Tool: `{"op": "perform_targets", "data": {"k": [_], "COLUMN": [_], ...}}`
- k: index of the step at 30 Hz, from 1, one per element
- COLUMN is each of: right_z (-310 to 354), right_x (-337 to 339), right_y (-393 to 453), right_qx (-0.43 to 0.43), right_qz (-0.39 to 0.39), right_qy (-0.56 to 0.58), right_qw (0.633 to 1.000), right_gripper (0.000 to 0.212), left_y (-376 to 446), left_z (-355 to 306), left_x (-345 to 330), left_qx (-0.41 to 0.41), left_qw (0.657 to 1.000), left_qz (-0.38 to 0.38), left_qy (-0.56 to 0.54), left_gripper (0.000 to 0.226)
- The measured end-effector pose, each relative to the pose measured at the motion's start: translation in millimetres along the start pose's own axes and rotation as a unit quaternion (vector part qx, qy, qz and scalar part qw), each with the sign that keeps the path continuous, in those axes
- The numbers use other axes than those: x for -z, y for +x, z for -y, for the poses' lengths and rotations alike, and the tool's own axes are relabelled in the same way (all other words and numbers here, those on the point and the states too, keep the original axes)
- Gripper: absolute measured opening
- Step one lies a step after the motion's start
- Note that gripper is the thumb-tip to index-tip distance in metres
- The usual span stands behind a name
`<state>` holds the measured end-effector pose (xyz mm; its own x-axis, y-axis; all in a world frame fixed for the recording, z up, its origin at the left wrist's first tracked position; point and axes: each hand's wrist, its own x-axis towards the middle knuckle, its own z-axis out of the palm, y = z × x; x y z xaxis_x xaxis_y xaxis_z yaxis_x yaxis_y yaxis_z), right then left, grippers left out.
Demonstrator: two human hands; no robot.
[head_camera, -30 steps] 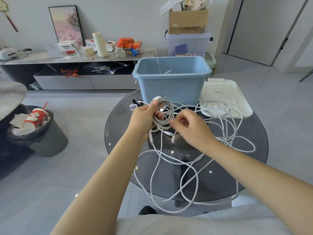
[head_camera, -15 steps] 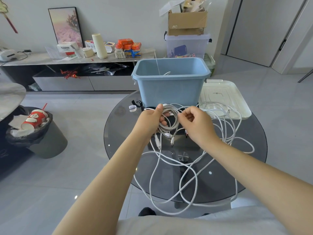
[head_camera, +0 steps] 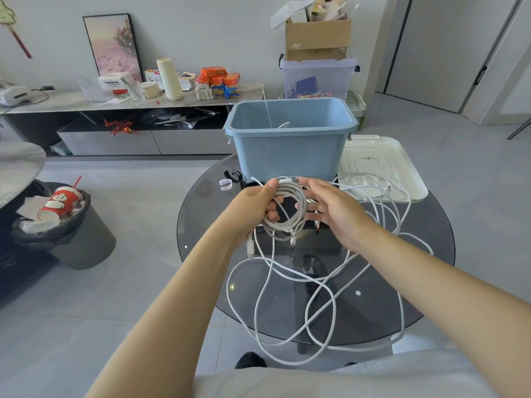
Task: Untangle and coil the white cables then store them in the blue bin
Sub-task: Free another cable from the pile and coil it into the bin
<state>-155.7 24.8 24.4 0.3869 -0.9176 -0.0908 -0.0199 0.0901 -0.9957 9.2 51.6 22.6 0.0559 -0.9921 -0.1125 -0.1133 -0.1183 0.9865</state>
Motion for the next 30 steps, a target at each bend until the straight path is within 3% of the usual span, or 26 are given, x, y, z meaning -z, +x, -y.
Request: {"op": "perform_targets", "data": {"k": [4,7,13,18,20,25,27,30], "right_z": [3.9,4.7,8.2,9.2,6.1,2.1,4.0,11.4], "right_x": [1.7,2.1,8.0,20.8,22.0,24.1,23.0,17.1], "right_y": [-1.3,2.7,11.4,12.2,12.8,5.3,4.1,1.3], "right_qx": [0.046,0.027,-0.001,0.0,-0.016,-0.086,-0.052,0.082], "right_qz": [0.009,-0.007,-0.098,-0.134,-0.124,-0.004,-0.009,-0.029], "right_qy": [-0.043,-0.016,0.062,0.061,0.049,-0.037,-0.093,-0.176], "right_qw": [0.998,0.999,0.993,0.989,0.991,0.996,0.994,0.98], "right_gripper": [0.015,0.011,0.015,0.013,0.015,0.017,0.023,0.032], "left_y": [-7.2,-10.9,-14.0,-14.3,-11.9,-9.0,-8.3,-9.3], "left_z": [-1.3,-3.6,-6.9,-7.6,-6.0,-2.8,-2.5,-3.5], "left_x": [-4.7,-4.2,-2.7,1.1,0.6,2.1,0.2,-6.6], "left_qx": [0.016,0.016,0.032,0.044,0.039,-0.019,-0.044,-0.072], "left_qw": [0.995,0.991,0.994,0.996,0.997,0.993,0.982,0.956], "left_qz": [0.061,0.075,0.089,0.073,0.051,-0.02,-0.034,-0.04], "left_qy": [0.08,0.11,0.06,0.031,0.033,0.116,0.179,0.28], "left_gripper": [0.041,0.043,0.045,0.041,0.039,0.04,0.041,0.042]}}
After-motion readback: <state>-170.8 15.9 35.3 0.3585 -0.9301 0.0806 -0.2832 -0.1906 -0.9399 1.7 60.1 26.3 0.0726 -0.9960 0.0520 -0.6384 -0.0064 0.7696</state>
